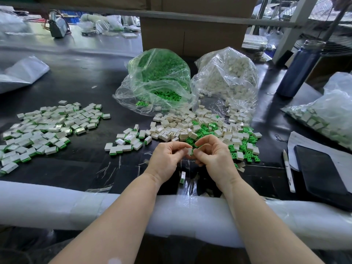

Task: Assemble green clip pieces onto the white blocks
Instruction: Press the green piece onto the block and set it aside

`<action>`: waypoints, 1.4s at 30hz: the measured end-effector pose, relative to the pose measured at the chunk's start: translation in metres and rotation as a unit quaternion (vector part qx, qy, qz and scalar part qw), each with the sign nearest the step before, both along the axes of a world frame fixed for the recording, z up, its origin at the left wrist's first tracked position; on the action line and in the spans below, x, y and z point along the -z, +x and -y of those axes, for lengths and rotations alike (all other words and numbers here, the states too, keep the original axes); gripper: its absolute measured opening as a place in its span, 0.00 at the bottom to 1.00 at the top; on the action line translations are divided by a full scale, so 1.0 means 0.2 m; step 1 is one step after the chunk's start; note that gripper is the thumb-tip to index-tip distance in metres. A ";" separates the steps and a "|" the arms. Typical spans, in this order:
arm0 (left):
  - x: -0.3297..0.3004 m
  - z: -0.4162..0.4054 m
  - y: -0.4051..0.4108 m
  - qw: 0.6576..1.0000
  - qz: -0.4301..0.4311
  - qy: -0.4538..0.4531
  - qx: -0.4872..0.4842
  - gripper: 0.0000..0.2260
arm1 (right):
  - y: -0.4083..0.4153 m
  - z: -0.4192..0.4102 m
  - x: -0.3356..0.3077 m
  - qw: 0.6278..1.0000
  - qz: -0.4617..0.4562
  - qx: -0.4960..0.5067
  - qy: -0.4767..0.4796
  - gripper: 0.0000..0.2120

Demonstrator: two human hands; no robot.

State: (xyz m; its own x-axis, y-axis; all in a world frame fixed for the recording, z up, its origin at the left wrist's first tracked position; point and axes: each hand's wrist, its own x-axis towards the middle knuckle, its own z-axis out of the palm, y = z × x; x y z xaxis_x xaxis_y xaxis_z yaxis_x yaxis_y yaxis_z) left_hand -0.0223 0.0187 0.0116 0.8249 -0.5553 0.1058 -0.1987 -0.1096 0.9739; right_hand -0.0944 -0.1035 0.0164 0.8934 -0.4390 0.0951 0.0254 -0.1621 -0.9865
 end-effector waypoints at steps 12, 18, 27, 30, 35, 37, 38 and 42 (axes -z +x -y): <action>-0.01 0.00 -0.02 0.999 -0.004 0.034 0.012 0.07 | 0.00 0.01 0.00 1.000 -0.013 -0.018 0.005 0.11; 0.00 -0.01 -0.02 0.999 0.000 0.047 0.018 0.07 | -0.01 0.01 0.00 0.999 -0.020 -0.027 0.004 0.10; 0.01 0.01 -0.01 0.997 0.030 0.063 0.012 0.09 | 0.00 0.02 0.00 0.999 0.003 -0.002 0.032 0.07; 0.02 0.01 -0.01 0.997 0.049 0.058 0.022 0.08 | 0.01 0.02 0.01 0.998 0.005 0.003 0.058 0.05; 0.03 0.01 -0.01 0.994 0.093 0.058 0.024 0.11 | 0.02 0.03 0.02 0.997 0.005 0.009 0.074 0.05; 0.03 0.01 -0.01 0.995 0.089 0.052 0.011 0.07 | 0.02 0.03 0.02 0.996 0.010 0.002 0.084 0.04; 0.03 0.01 0.00 0.995 0.085 0.046 0.002 0.05 | 0.01 0.03 0.01 0.996 0.014 -0.005 0.093 0.04; 0.02 0.01 0.01 0.998 0.055 0.033 -0.011 0.04 | 0.01 0.03 0.01 0.996 0.014 -0.016 0.085 0.04</action>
State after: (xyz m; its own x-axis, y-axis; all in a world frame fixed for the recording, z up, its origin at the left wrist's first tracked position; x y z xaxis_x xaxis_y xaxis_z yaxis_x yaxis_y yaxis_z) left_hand -0.0210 0.0165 0.0084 0.8221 -0.5464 0.1600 -0.3012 -0.1789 0.9366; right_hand -0.0929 -0.1096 0.0142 0.9056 -0.4216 0.0474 0.0559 0.0078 -0.9984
